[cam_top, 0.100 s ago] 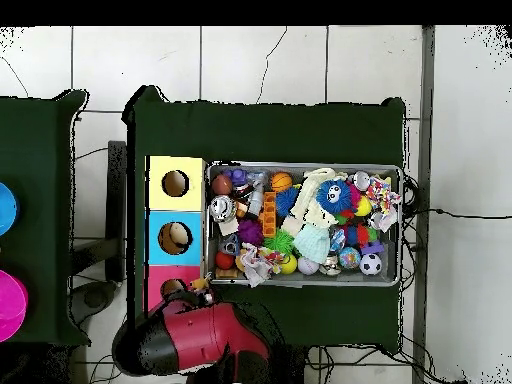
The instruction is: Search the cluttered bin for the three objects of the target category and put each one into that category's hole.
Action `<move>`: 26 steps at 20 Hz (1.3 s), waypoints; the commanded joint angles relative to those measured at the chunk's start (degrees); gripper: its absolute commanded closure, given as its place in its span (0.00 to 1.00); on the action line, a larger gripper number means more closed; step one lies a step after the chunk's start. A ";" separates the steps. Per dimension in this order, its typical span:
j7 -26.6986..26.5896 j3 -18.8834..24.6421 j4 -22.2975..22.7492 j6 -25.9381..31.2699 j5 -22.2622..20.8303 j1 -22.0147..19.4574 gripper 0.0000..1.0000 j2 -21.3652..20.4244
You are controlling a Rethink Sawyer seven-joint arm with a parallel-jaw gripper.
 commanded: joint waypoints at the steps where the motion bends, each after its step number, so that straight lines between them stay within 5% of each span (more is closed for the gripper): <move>1: 15.73 -2.65 -1.88 -1.26 4.39 2.77 1.00 2.92; 11: 15.82 -3.73 -1.32 -6.14 8.25 5.51 1.00 6.47; 26: 15.62 -7.74 -4.12 -1.23 15.04 12.56 1.00 6.53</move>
